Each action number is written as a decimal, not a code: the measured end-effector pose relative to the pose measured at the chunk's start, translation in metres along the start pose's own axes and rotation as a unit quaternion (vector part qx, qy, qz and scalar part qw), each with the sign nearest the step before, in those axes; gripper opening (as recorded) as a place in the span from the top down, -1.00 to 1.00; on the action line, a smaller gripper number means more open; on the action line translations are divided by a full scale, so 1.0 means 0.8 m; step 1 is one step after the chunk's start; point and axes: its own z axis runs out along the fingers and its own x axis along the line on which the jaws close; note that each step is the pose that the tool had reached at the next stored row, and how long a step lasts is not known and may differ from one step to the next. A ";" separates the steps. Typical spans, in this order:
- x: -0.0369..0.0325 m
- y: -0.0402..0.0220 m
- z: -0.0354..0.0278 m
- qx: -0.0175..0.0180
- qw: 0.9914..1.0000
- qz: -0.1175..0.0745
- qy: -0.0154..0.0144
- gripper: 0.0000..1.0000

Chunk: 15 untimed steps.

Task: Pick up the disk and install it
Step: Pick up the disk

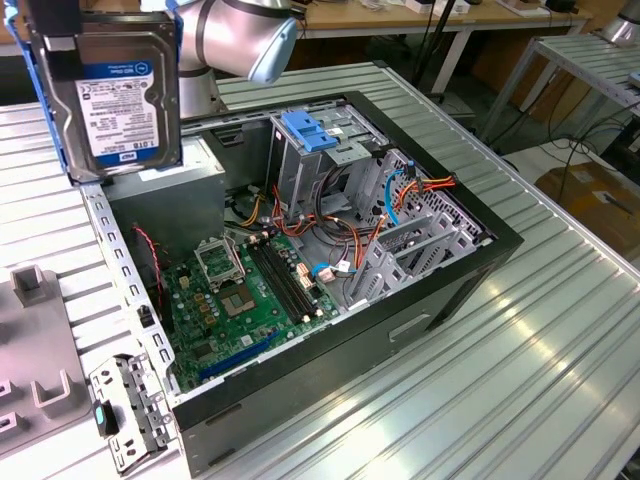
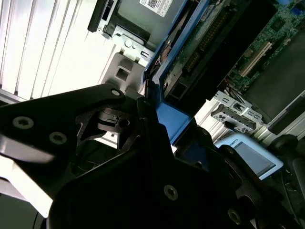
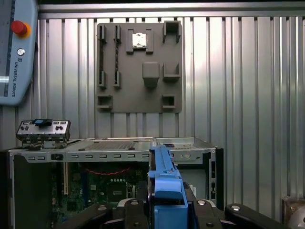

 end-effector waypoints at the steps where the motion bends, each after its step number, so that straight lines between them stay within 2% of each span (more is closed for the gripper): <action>1: -0.0001 -0.0042 -0.0001 0.000 1.000 0.000 0.000 0.25; 5: -0.0004 -0.0233 -0.0003 0.000 1.000 0.000 0.000 0.25; 6: -0.0005 -0.0319 -0.0003 0.000 1.000 0.000 0.000 0.25; 8: -0.0007 -0.0418 -0.0005 0.000 1.000 0.000 0.000 0.25; 9: -0.0009 -0.0504 -0.0006 0.000 1.000 0.000 0.000 0.25; 11: -0.0010 -0.0598 -0.0006 0.000 1.000 0.000 0.000 0.25; 13: -0.0013 -0.0777 -0.0008 0.000 1.000 0.000 0.000 0.25; 15: -0.0015 -0.0884 -0.0010 0.000 1.000 0.000 0.000 0.25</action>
